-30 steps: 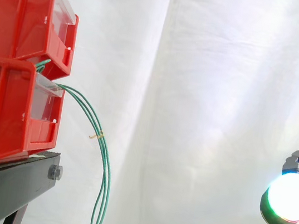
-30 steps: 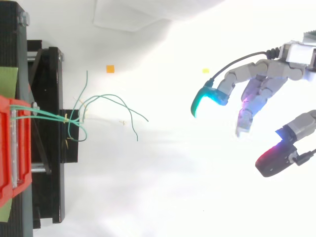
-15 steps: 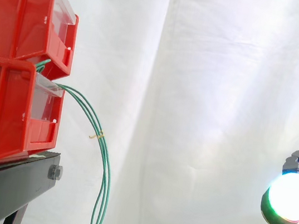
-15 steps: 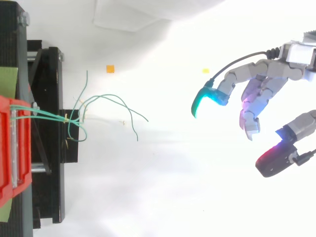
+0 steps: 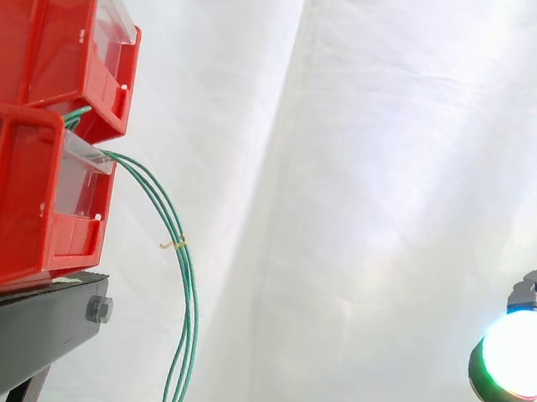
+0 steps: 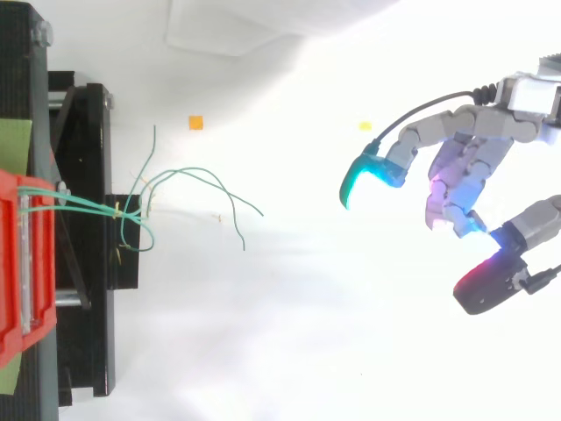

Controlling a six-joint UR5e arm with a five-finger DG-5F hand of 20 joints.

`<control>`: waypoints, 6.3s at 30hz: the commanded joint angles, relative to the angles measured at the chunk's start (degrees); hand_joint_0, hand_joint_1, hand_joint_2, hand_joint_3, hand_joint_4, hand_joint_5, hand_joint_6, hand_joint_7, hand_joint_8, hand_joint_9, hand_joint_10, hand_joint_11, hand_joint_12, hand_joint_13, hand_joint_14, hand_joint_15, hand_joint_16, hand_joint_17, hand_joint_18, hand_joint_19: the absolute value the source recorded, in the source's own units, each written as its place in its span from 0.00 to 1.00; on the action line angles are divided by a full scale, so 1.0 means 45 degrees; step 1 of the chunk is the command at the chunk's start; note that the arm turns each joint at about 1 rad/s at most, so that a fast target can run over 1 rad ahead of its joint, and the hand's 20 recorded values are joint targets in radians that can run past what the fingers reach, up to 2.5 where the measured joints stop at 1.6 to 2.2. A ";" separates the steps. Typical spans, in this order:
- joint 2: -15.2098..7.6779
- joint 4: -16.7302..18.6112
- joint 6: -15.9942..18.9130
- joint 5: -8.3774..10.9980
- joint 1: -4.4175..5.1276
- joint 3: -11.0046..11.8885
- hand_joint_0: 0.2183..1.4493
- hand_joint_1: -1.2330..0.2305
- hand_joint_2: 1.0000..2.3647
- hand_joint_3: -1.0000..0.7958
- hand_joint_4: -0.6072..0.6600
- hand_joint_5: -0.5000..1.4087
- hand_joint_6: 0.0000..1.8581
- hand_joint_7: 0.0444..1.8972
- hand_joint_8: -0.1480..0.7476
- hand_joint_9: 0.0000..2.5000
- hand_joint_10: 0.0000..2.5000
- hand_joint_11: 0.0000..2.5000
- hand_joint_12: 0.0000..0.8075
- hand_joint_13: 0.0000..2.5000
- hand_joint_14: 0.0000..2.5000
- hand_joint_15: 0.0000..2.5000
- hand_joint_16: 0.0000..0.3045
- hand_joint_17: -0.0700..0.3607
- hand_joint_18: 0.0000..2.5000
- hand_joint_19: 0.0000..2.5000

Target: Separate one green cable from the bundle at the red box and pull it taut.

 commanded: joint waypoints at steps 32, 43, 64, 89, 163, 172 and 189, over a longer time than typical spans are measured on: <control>-0.0007 0.0000 -0.0004 0.0000 0.0002 0.0001 0.29 0.34 0.00 0.28 0.62 0.17 0.27 0.37 0.43 0.49 0.00 0.51 0.43 0.39 0.01 0.28 0.13 0.38 0.24 0.28; 0.0012 0.0000 0.0015 0.0000 0.0002 0.0001 0.29 0.34 0.00 0.28 0.63 0.17 0.27 0.37 0.44 0.48 0.01 0.49 0.44 0.39 0.01 0.27 0.14 0.38 0.24 0.28; 0.0012 0.0000 0.0015 0.0000 0.0002 0.0001 0.29 0.34 0.00 0.28 0.63 0.17 0.27 0.37 0.44 0.48 0.01 0.47 0.44 0.40 0.01 0.27 0.14 0.38 0.24 0.28; -0.0007 0.0000 -0.0004 0.0000 0.0002 0.0001 0.30 0.35 0.00 0.28 0.62 0.17 0.27 0.36 0.43 0.40 0.01 0.29 0.43 0.39 0.01 0.23 0.13 0.37 0.24 0.28; -0.0007 0.0000 0.0015 0.0000 -0.0017 0.0001 0.30 0.35 0.00 0.28 0.62 0.17 0.27 0.36 0.44 0.41 0.01 0.30 0.43 0.39 0.01 0.23 0.13 0.36 0.24 0.28; -0.0007 0.0000 -0.0004 0.0000 -0.0017 0.0001 0.30 0.35 0.00 0.28 0.62 0.17 0.27 0.36 0.43 0.41 0.01 0.28 0.45 0.40 0.01 0.22 0.12 0.36 0.23 0.28; -0.0007 0.0000 -0.0004 0.0000 0.0002 0.0001 0.30 0.34 0.00 0.28 0.60 0.17 0.27 0.36 0.38 0.38 0.01 0.25 0.46 0.36 0.01 0.20 0.12 0.35 0.19 0.27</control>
